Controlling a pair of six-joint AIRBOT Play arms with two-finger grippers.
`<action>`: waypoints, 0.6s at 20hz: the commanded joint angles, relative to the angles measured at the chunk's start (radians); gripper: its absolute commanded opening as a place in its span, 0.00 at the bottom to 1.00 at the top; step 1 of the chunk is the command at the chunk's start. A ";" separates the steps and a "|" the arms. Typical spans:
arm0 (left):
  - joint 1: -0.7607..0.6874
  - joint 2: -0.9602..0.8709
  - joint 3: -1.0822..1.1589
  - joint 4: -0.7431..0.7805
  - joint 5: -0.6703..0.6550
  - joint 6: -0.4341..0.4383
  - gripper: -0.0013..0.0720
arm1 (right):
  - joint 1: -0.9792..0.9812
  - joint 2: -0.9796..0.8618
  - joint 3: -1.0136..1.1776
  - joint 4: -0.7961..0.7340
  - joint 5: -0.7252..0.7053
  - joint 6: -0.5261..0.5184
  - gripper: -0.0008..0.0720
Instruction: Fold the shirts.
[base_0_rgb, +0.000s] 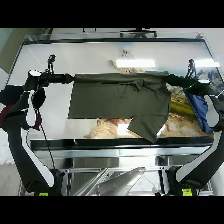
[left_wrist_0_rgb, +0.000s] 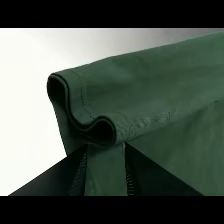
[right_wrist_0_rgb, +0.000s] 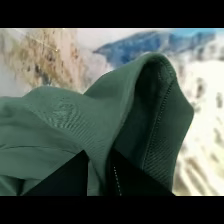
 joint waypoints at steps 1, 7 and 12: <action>0.018 0.002 0.019 0.032 -0.056 -0.042 0.35 | -0.001 0.001 0.001 -0.013 0.009 0.032 0.49; 0.109 0.054 0.089 0.341 -0.351 -0.375 0.35 | -0.068 0.109 0.001 -0.529 0.124 0.506 0.53; 0.156 0.228 -0.221 0.343 -0.414 -0.401 0.35 | -0.119 0.266 -0.025 -0.547 0.372 0.531 0.53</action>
